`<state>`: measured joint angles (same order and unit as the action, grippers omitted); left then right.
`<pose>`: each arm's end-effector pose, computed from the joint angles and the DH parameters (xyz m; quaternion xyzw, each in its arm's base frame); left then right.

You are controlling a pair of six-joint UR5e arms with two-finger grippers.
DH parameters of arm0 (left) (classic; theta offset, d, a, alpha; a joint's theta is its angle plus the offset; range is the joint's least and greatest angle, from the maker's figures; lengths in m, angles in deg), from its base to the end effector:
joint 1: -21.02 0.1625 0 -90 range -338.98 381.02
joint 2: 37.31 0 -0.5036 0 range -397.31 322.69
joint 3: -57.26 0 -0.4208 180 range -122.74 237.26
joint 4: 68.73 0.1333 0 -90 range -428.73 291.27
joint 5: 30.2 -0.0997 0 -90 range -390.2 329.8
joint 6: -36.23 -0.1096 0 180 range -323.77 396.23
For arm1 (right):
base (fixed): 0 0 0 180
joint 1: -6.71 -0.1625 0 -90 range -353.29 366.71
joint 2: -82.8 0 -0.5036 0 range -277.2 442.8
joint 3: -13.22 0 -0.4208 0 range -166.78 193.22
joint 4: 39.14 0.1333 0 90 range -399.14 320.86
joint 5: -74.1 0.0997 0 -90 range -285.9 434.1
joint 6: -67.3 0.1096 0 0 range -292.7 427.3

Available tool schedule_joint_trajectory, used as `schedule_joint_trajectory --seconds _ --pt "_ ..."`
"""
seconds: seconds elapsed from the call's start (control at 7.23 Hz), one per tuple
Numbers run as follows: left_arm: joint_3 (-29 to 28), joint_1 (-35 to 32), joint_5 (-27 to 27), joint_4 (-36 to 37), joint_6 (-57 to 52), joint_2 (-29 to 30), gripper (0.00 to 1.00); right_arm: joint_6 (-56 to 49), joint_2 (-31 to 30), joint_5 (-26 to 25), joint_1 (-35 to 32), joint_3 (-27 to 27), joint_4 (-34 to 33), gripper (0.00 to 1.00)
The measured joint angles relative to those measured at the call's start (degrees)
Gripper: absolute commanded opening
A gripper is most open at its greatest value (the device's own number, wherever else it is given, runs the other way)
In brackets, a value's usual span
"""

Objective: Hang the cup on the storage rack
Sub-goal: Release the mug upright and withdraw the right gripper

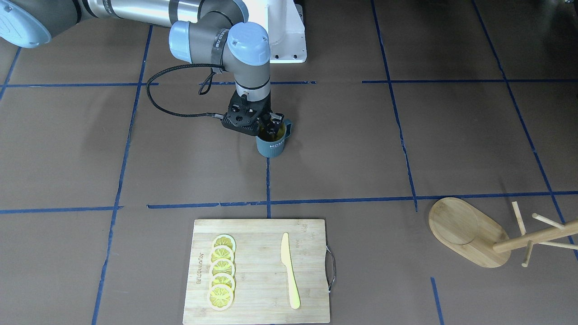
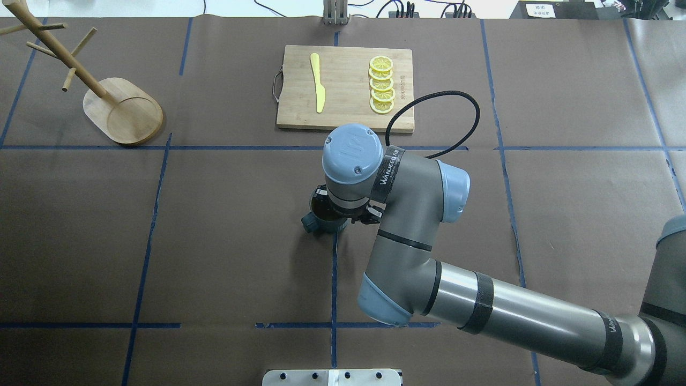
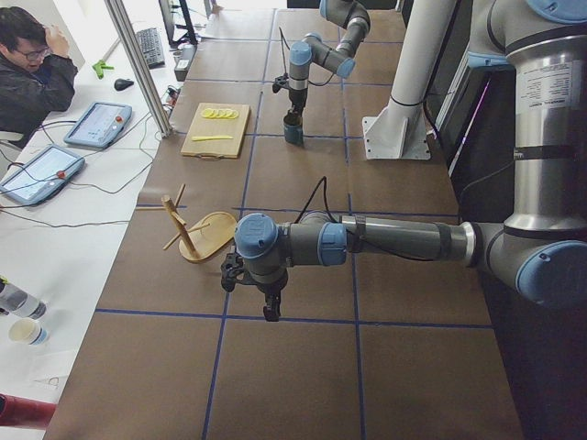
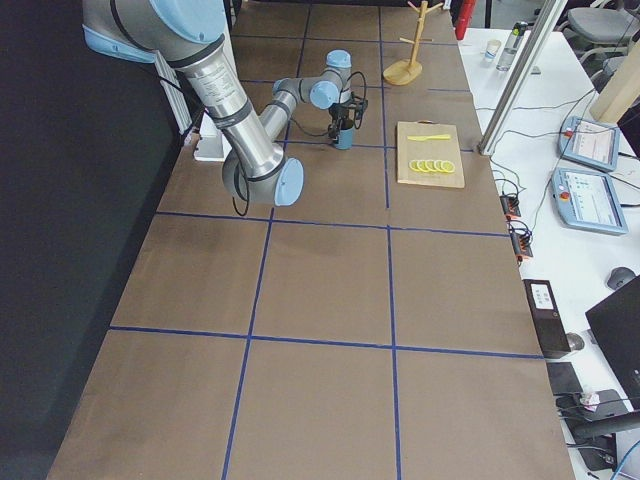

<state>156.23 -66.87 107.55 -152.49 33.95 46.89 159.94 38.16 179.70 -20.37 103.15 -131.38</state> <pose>-0.0350 -0.4665 0.7192 -0.0239 0.4046 0.0242 0.9138 -0.6644 -0.4563 0.2264 -0.0464 -0.3820 0.1882 0.9036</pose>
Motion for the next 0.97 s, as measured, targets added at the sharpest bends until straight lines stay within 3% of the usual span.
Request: schedule_joint_trajectory --seconds 0.28,0.55,0.97 --pt "0.0 0.0 0.52 0.0 0.0 0.0 1.0 -3.25 -0.44 2.29 -3.79 5.6 -4.3 1.0" --pt "0.3 0.0 0.59 0.06 0.06 -0.09 1.0 -12.67 -3.43 8.19 -10.86 12.17 -9.46 1.0" --pt "1.87 0.02 0.59 -0.32 0.32 -0.2 1.0 -38.28 -15.22 20.22 -27.39 17.43 -10.69 1.0"
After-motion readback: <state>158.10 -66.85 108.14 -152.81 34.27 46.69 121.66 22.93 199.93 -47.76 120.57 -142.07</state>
